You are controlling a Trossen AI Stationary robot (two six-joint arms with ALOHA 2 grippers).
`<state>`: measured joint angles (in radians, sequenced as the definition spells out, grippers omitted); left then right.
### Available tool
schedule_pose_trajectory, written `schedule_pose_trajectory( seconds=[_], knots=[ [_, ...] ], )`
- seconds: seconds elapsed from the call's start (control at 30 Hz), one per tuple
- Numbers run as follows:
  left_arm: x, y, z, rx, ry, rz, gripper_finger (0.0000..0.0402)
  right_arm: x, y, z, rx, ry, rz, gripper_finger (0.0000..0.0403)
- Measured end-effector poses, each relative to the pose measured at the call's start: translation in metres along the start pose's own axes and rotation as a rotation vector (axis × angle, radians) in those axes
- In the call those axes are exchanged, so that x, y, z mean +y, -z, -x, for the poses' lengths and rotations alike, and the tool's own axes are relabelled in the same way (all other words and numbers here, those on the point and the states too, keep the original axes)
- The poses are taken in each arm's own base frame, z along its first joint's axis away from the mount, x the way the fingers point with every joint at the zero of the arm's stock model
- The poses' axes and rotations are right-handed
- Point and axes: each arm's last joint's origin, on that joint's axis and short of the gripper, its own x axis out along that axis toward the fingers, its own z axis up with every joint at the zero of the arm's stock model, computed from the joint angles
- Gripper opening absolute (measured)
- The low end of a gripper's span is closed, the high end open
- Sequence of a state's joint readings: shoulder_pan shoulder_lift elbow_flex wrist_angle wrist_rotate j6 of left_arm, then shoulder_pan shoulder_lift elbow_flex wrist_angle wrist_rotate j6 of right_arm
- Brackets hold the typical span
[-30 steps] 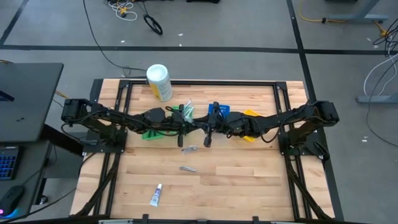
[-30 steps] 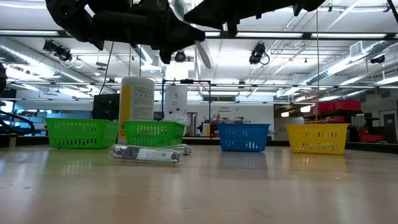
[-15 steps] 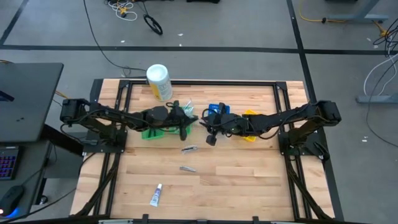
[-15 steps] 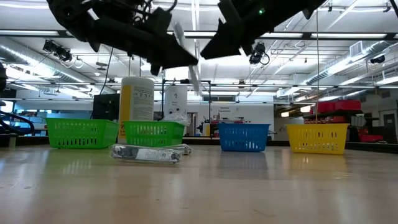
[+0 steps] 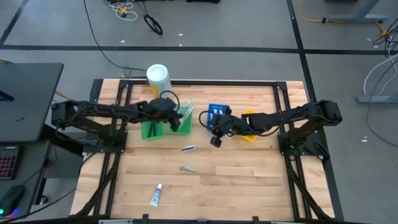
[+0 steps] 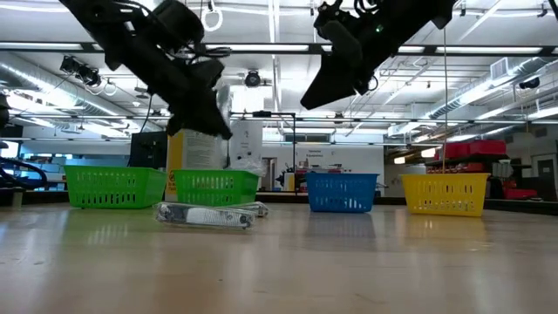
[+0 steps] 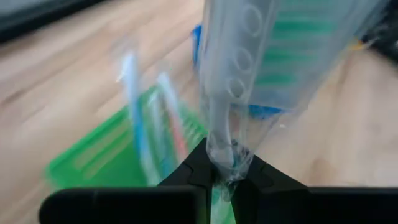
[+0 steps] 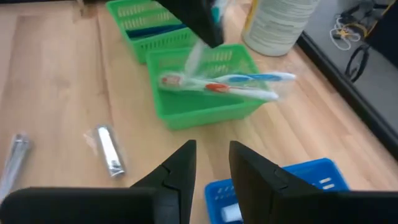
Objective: Pick & Place Travel size toiletries
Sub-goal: Put the green toothbrush into the right green bin
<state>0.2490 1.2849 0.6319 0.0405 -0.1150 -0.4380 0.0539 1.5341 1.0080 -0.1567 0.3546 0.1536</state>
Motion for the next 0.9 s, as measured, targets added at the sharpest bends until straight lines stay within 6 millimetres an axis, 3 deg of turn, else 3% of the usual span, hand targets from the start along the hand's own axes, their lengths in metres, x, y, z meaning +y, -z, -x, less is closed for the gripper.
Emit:
schedule_pose_trajectory(
  seconds=[0.27,0.53,0.9],
  knots=[
    [0.018,0.006,0.0,0.119,-0.058,0.075,0.0041,-0.013,-0.001,-0.004,0.006,0.035,-0.012,0.0106],
    [0.014,-0.017,0.006,0.2,-0.075,0.068,0.0028,-0.019,-0.002,-0.007,0.018,0.003,-0.027,0.0106],
    [0.018,-0.007,0.006,0.25,-0.114,0.131,0.0041,-0.019,-0.002,-0.007,0.02,-0.015,-0.028,0.0106]
  ],
)
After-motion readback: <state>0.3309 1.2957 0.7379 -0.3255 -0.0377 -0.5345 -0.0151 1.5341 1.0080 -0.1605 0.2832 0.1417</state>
